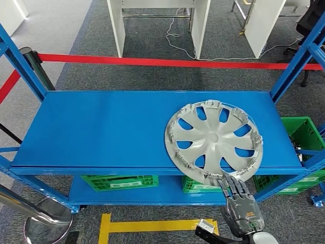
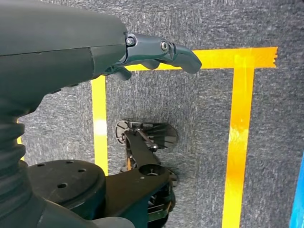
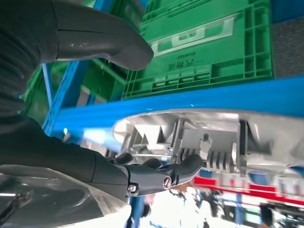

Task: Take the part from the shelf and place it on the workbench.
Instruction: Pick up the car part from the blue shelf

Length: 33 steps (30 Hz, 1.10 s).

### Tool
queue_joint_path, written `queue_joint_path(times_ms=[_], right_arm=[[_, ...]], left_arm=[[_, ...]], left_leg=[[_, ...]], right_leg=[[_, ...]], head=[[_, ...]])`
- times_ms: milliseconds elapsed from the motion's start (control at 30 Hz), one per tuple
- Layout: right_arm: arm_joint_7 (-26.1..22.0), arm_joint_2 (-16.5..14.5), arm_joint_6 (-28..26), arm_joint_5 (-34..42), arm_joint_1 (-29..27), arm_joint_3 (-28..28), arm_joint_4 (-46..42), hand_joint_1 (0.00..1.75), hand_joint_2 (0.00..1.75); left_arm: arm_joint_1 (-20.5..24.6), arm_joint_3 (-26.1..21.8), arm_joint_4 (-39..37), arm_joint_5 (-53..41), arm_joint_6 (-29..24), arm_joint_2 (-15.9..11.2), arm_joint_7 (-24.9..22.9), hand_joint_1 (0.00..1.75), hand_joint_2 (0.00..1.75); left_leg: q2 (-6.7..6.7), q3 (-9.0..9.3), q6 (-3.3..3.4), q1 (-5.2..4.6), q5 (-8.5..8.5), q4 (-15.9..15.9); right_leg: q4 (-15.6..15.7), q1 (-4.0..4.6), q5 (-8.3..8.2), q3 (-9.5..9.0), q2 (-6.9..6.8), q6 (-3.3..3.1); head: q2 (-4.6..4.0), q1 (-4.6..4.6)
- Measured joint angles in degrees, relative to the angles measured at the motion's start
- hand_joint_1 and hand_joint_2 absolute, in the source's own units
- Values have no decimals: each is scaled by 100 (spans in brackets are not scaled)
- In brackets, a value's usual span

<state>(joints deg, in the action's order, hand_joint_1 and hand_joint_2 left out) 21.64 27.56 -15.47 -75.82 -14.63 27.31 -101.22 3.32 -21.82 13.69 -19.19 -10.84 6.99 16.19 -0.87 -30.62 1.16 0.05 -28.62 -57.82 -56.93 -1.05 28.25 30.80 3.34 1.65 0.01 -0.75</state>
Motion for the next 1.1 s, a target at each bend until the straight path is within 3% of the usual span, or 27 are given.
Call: queue_joint_path(times_ms=[467,833,1100], right_arm=[[786,392,-127,-1349,-117,757,-645,0,175],[1353,756,-220,-1419,-34,1210,-1056,0,175],[1558,828,-227,-1235,-165,1177,-1139,0,175]], left_arm=[[2,-14,-14,-233,49,39,-5,0,175],[4,-45,-14,-298,48,51,-5,0,175],[5,-113,-14,-370,60,55,-5,0,175]], left_leg=[[0,-2,0,0,0,0],[0,-2,1,-1,0,0],[0,-2,1,-1,0,-1]], right_leg=[[0,0,0,4,0,0],[0,-1,0,2,0,0],[0,-1,0,5,0,0]], head=[[-1,0],[0,-1],[1,0]])
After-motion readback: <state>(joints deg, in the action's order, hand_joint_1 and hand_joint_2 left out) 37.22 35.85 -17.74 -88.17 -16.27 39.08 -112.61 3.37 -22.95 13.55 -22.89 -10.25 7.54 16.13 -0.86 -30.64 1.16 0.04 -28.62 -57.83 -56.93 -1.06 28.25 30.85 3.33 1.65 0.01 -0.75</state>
